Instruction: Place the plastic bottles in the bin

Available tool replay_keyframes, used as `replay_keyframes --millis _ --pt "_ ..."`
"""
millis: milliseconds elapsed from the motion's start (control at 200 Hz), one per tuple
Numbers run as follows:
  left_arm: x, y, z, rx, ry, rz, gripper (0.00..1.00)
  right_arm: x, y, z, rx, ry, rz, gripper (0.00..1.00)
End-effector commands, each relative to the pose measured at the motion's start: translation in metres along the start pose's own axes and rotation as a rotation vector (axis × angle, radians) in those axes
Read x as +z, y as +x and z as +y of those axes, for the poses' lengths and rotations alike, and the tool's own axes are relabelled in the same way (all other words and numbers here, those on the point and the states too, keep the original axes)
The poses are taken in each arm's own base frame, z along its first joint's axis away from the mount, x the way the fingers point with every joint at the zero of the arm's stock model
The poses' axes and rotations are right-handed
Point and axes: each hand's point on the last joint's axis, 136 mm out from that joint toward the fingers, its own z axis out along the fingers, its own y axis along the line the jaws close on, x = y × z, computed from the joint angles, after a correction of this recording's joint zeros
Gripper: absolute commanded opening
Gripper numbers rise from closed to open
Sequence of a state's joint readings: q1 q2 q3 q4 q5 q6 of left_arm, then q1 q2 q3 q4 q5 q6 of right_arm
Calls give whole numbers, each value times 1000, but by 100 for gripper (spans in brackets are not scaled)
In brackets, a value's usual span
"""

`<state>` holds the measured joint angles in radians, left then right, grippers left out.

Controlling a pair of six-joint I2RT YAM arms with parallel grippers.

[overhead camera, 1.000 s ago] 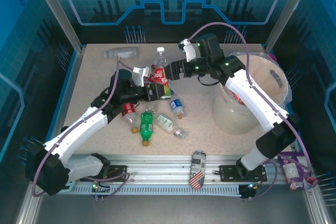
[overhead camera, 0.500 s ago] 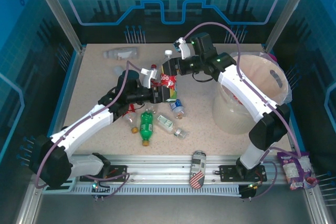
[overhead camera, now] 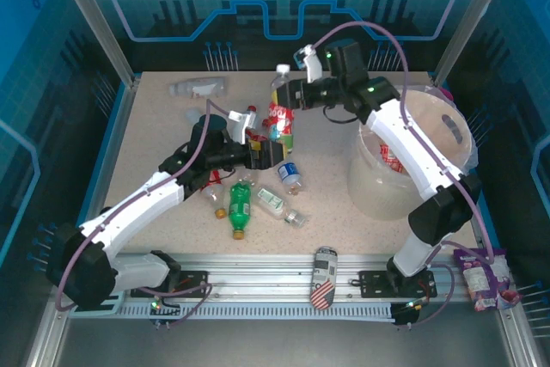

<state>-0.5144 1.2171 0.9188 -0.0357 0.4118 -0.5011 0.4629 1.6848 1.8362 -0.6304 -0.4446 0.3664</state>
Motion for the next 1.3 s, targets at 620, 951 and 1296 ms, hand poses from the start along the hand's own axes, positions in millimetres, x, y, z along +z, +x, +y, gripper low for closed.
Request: replay_keyframes --millis 620,951,1296 --pt "-49 53 110 -197 -638 174 86 -258 -41 -94 -42 753 -263 38" --pt "-27 57 119 -212 -642 212 86 -276 14 -133 52 909 -190 37" --pt "-21 69 126 -220 -659 245 86 -241 77 -173 133 917 -11 38"
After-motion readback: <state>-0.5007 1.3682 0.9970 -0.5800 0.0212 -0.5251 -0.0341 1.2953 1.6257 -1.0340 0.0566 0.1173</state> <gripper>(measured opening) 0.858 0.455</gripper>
